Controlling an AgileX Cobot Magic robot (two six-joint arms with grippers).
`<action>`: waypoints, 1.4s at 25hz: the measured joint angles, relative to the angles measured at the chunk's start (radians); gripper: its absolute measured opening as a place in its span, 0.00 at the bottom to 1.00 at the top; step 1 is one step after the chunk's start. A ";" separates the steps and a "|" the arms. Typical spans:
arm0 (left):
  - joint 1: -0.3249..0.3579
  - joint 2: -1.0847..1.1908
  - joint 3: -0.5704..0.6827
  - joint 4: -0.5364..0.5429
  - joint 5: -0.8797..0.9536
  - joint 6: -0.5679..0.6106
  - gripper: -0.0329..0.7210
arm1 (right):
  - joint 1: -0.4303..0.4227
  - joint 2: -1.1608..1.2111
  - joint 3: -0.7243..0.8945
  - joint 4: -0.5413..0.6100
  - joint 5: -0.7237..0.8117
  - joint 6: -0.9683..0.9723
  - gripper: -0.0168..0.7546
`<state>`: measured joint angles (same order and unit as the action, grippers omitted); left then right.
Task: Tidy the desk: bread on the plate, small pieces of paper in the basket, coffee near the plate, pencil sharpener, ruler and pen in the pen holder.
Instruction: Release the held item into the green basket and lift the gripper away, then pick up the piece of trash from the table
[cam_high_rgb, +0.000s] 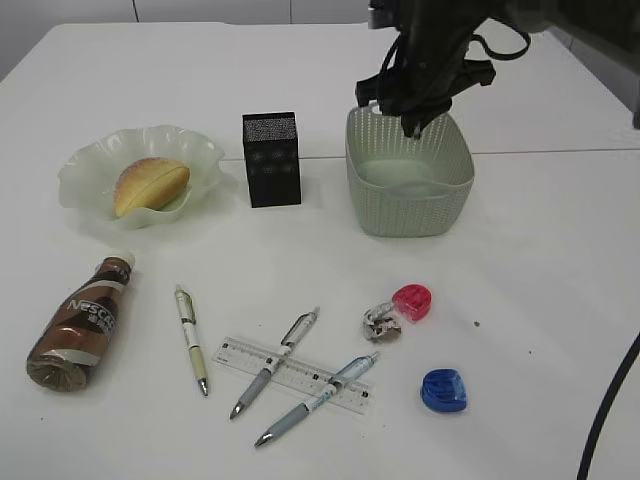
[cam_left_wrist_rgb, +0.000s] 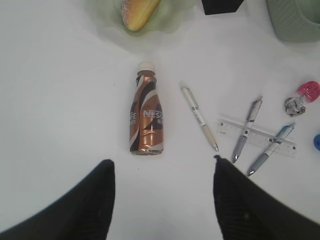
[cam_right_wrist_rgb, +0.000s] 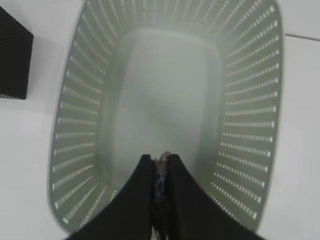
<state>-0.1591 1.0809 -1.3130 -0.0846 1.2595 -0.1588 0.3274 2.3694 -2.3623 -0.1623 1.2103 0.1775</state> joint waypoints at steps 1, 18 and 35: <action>0.000 0.000 0.000 -0.001 0.000 0.000 0.65 | -0.002 0.008 0.000 0.002 -0.002 0.002 0.05; 0.000 0.000 0.000 -0.012 0.000 0.000 0.63 | -0.036 0.031 0.000 0.057 -0.030 0.087 0.65; 0.000 0.000 0.000 -0.014 0.000 0.000 0.62 | -0.036 -0.092 0.013 0.162 0.034 0.049 0.65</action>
<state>-0.1591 1.0809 -1.3130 -0.0985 1.2595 -0.1588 0.2914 2.2778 -2.3496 0.0000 1.2446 0.2267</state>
